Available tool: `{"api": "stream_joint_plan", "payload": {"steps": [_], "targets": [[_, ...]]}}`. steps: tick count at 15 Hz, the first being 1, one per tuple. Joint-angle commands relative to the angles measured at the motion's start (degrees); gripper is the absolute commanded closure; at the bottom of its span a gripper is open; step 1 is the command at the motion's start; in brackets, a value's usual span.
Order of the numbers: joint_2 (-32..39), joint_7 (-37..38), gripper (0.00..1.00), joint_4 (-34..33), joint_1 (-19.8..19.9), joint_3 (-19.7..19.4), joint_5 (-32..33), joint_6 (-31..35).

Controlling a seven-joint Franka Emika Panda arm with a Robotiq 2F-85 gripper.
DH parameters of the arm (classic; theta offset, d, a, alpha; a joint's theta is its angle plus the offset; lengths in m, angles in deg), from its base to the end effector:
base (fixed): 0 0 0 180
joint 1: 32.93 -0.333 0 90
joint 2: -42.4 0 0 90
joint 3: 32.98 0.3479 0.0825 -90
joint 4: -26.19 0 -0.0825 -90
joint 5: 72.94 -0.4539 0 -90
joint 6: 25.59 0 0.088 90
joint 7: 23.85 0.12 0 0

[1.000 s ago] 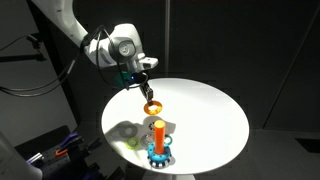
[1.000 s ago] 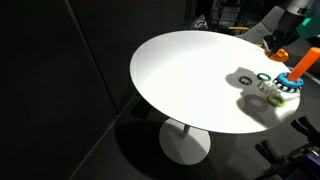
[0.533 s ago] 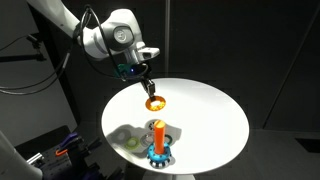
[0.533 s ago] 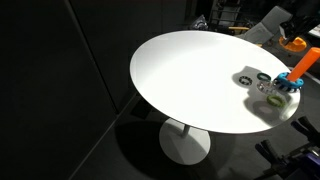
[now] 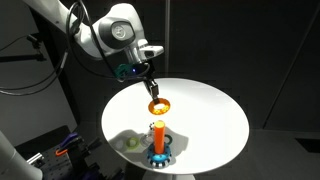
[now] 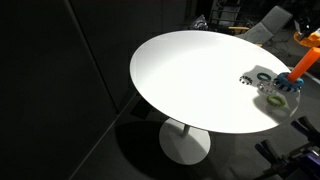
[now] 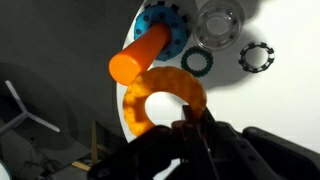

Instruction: Put the orange ring onto the ring toss game

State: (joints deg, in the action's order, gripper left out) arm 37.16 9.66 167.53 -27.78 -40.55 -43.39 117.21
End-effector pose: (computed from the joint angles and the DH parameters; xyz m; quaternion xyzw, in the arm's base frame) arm 0.5131 -0.1165 0.3080 0.9647 -0.2011 0.0852 0.1469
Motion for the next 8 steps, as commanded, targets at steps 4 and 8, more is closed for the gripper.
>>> {"api": "stream_joint_plan", "payload": {"steps": [4, 8], "targets": [[-0.17, -0.63, 0.95, -0.38, 3.54, 0.68, 1.12, -2.16], [0.07, -0.84, 0.95, -0.48, 4.3, 0.5, 1.3, -3.79]]}}
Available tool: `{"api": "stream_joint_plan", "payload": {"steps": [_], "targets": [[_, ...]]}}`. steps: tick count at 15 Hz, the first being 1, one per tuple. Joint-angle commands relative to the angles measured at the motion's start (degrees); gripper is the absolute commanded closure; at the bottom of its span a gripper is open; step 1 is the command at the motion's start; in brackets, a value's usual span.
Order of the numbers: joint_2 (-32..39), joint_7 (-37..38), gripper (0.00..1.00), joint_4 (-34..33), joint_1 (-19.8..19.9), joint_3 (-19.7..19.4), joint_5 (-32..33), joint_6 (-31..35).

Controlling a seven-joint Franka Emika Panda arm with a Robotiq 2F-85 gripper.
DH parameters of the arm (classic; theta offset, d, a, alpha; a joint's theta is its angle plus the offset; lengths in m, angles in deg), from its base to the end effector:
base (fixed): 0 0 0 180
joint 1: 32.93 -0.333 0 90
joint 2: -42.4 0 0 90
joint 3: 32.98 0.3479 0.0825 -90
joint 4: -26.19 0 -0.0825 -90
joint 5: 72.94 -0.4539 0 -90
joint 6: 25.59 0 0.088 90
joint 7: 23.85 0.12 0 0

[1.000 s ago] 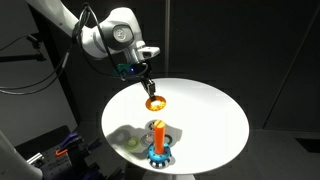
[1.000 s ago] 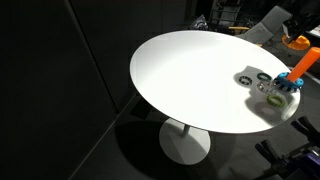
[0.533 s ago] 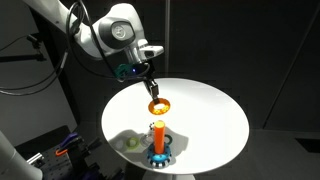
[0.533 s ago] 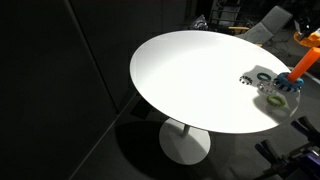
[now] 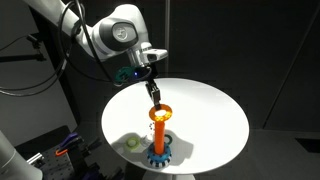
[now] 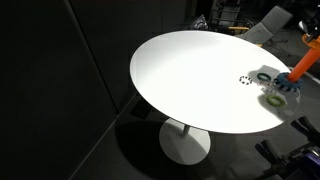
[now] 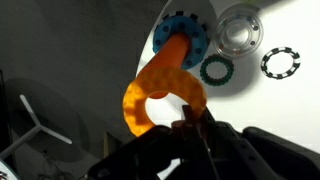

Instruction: Put the orange ring onto the ring toss game

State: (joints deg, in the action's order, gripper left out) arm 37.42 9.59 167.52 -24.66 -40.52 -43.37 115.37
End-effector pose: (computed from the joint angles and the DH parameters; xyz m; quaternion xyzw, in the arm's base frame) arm 0.5024 -0.1454 0.3029 0.9589 -0.2287 0.0642 0.1550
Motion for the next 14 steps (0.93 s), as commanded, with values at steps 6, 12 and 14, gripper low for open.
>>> {"api": "stream_joint_plan", "payload": {"steps": [6, 12, 14], "targets": [[0.39, -0.79, 0.95, -0.66, 1.88, 0.2, 2.11, -4.28], [1.86, -1.3, 0.95, -1.07, 1.97, -0.15, 1.54, -3.34], [2.28, -1.4, 0.95, -1.18, 1.82, -0.17, 1.26, -2.92]]}}
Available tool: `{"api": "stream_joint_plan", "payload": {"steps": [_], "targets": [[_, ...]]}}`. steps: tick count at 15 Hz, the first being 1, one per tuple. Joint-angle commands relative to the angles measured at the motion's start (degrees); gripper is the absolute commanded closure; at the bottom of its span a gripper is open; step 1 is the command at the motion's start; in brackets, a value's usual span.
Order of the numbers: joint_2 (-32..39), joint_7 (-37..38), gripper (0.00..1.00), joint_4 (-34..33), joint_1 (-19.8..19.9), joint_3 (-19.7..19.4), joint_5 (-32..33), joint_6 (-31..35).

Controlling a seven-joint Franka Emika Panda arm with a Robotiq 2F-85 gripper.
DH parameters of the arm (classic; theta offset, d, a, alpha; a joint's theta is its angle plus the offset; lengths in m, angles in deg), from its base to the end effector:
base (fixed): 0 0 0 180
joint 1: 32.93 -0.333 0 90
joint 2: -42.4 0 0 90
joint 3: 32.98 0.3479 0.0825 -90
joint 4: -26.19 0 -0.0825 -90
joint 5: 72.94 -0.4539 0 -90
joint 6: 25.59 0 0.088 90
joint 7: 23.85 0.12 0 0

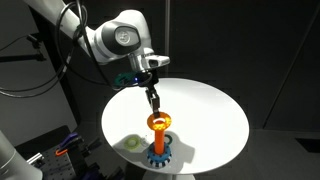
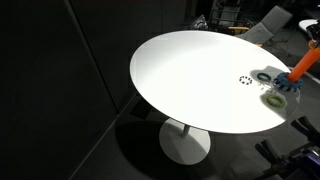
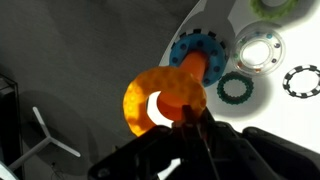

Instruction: Put the orange ring onto the ring toss game

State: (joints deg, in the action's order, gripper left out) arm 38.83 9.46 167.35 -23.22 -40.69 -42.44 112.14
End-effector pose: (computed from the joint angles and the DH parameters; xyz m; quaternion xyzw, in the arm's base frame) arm 0.4916 -0.1620 0.2872 0.9558 -0.2378 0.0256 0.1712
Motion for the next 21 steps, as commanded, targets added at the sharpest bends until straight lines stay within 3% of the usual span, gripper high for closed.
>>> {"api": "stream_joint_plan", "payload": {"steps": [1, 9, 10, 11, 13, 21], "targets": [[1.04, -1.43, 0.95, -0.96, 0.32, -0.03, 0.23, 0.69], [2.65, -1.47, 0.93, -1.47, 0.28, -0.38, 0.07, 1.81], [2.93, -1.58, 0.86, -1.62, 0.25, -0.45, -0.07, 1.73], [3.22, -1.64, 0.66, -1.76, 0.24, -0.54, -0.16, 1.66], [3.84, -1.61, 0.61, -2.1, 0.17, -0.73, -0.21, 1.47], [5.14, -3.31, 0.01, -3.03, -0.2, -1.28, -1.66, 0.62]]}}
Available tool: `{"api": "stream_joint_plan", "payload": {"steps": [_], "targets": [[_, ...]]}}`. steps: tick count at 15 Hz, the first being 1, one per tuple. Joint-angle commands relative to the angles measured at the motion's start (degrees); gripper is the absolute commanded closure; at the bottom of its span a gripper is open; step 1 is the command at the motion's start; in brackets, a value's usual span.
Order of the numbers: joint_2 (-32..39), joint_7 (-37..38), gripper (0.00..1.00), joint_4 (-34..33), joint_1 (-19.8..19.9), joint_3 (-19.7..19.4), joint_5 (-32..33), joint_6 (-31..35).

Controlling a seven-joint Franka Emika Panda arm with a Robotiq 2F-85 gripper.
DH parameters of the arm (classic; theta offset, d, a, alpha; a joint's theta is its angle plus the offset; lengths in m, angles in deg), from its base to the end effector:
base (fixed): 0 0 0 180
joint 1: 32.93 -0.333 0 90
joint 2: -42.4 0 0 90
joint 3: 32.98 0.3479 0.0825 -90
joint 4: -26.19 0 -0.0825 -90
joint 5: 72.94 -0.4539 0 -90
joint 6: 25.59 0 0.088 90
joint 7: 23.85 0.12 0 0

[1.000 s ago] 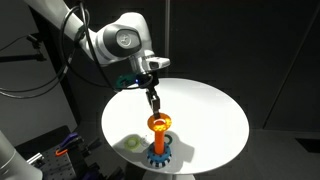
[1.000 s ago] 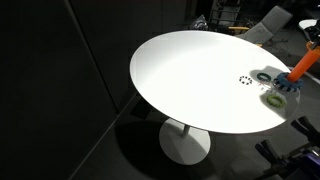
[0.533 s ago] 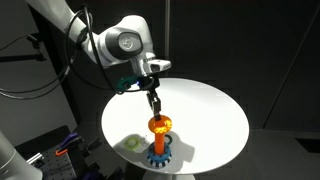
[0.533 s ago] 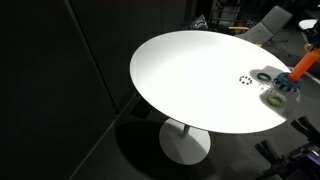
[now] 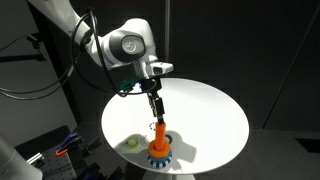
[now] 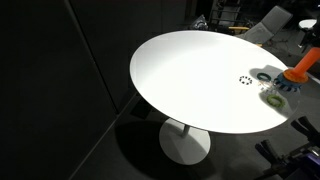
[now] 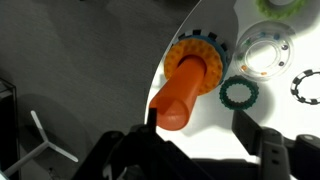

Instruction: Put the orange ring onto the ring toss game

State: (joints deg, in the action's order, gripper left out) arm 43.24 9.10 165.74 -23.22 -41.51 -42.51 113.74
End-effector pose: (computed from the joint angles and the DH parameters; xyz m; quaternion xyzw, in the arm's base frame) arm 0.4992 -0.1708 0.2621 0.9567 -0.2358 0.0128 0.1700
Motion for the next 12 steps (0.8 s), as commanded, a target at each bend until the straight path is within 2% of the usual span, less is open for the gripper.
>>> {"api": "stream_joint_plan", "payload": {"steps": [1, 8, 12], "targets": [[0.64, -4.11, 0.0, -1.36, -0.29, -0.41, -2.46, -1.36], [-1.72, -15.82, 0.0, 0.05, -1.47, 0.46, -11.4, -4.96], [-3.82, -18.98, 0.0, 1.09, -2.53, 1.32, -12.44, -8.02]]}}
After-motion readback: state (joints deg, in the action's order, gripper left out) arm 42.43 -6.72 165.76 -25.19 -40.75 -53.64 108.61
